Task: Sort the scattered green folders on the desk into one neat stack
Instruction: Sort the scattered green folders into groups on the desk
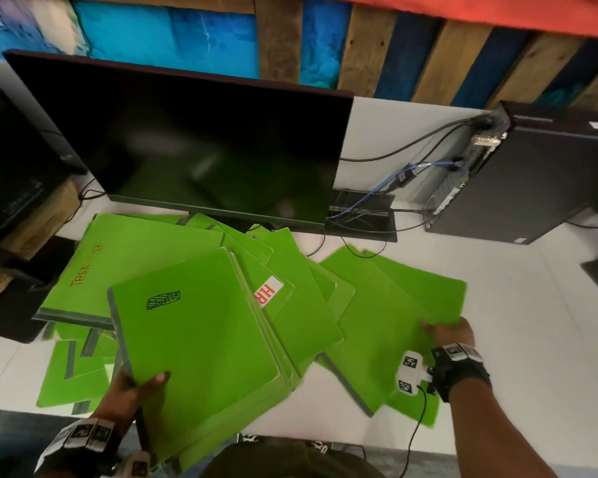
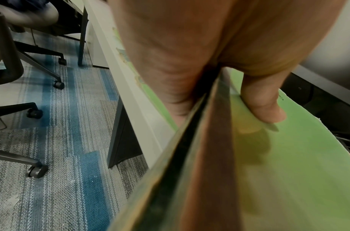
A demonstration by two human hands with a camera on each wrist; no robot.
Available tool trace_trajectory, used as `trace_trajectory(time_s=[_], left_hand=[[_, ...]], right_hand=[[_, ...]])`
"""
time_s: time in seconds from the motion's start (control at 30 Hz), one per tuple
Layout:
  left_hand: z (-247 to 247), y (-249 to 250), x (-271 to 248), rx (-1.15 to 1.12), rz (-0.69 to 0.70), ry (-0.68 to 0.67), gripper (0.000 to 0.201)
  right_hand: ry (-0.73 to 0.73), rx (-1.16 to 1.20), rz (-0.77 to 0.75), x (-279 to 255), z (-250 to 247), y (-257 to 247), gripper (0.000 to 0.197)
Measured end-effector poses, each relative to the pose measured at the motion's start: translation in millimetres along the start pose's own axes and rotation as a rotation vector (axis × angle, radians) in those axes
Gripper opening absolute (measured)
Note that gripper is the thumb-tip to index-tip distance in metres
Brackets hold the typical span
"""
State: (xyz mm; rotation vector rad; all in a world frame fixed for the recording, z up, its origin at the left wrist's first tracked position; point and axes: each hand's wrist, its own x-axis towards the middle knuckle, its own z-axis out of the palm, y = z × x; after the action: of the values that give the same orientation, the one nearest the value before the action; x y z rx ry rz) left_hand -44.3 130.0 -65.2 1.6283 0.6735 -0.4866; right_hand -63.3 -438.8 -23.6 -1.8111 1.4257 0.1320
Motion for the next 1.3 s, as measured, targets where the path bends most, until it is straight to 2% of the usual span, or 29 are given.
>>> trace_trajectory(time_s=[0.1, 0.2, 0.23, 0.3, 0.37, 0.47, 0.57, 0.6, 0.67, 0.73, 0.8, 0.87, 1.03, 1.13, 1.2, 1.3], left_hand=[[-1, -4, 3, -0.01, 0.006, -0.006, 0.036], [-1, -6, 4, -0.031, 0.006, -0.005, 0.034], [-1, -6, 4, -0.032, 0.002, -0.004, 0.034], [-1, -6, 2, -0.031, -0.006, -0.004, 0.031], [0, -5, 2, -0.026, -0.026, 0.015, 0.025], [3, 1, -2, -0.045, -0.085, 0.073, 0.029], [7, 14, -10, -0.157, -0.221, 0.097, 0.023], [7, 15, -7, -0.175, -0.23, 0.125, 0.028], [10, 17, -1, -0.097, -0.199, 0.235, 0.05], [15, 18, -1, -0.044, -0.151, 0.35, 0.074], [21, 20, -4, -0.053, -0.121, 0.366, 0.077], [24, 19, -6, -0.038, -0.148, 0.376, 0.085], [34, 20, -12, -0.006, -0.172, 0.351, 0.071], [38, 24, -15, 0.002, -0.169, 0.358, 0.069], [40, 27, -16, 0.024, -0.174, 0.362, 0.059], [44, 29, -19, 0.076, -0.174, 0.37, 0.05]], right_hand=[[0.023, 0.122, 0.054, 9, -35, 32, 0.048], [0.021, 0.16, 0.075, 13, -61, 59, 0.065], [0.058, 0.193, 0.07, 12, -70, 60, 0.061], [0.22, 0.22, 0.038, 15, -94, 56, 0.049], [0.428, 0.181, 0.005, 20, -121, 44, 0.049], [0.639, 0.172, -0.139, 19, -154, 7, 0.043], [0.771, 0.03, -0.306, 83, -189, -6, 0.023], [0.792, -0.013, -0.376, 97, -194, -15, 0.027], [0.719, -0.104, -0.427, 74, -188, -48, 0.047], [0.617, -0.243, -0.478, 14, -169, -87, 0.054], [0.574, -0.352, -0.562, -8, -150, -104, 0.051], [0.491, -0.392, -0.591, -12, -131, -110, 0.047], [0.096, -0.266, -0.475, 3, -52, -90, 0.041], [-0.058, -0.269, -0.404, 12, -9, -59, 0.045], [-0.133, -0.364, -0.349, 18, 10, -40, 0.066], [-0.15, -0.672, -0.288, 23, 28, -23, 0.098]])
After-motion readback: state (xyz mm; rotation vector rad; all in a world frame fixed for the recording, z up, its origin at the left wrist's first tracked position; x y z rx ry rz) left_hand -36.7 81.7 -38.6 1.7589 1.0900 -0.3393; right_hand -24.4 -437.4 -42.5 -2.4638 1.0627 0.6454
